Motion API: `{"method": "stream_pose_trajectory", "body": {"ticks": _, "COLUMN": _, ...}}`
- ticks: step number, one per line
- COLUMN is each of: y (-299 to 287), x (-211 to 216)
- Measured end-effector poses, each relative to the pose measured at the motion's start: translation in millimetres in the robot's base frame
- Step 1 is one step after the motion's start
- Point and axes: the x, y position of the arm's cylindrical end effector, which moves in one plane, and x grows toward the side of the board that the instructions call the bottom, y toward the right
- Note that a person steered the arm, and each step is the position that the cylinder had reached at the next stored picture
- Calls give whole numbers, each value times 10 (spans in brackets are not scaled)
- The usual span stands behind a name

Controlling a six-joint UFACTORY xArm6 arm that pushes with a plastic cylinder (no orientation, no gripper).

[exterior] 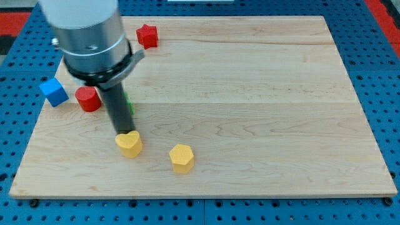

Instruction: Push the yellow heart into the yellow hexagon

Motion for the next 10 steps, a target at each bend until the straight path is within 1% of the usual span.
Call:
{"method": "stream_pose_trajectory", "body": {"ticks": 1, "y": -387, "x": 84}}
{"method": "stream_pose_trajectory", "body": {"ticks": 2, "y": -253, "x": 262}}
{"method": "stream_pose_trajectory", "body": {"ticks": 3, "y": 235, "x": 263}}
{"method": "stream_pose_trajectory", "body": {"ticks": 4, "y": 161, "x": 234}}
{"method": "stream_pose_trajectory", "body": {"ticks": 5, "y": 241, "x": 76}}
{"method": "stream_pose_trajectory", "body": {"ticks": 6, "y": 447, "x": 65}}
{"method": "stream_pose_trajectory", "body": {"ticks": 7, "y": 636, "x": 250}}
{"method": "stream_pose_trajectory", "body": {"ticks": 10, "y": 503, "x": 275}}
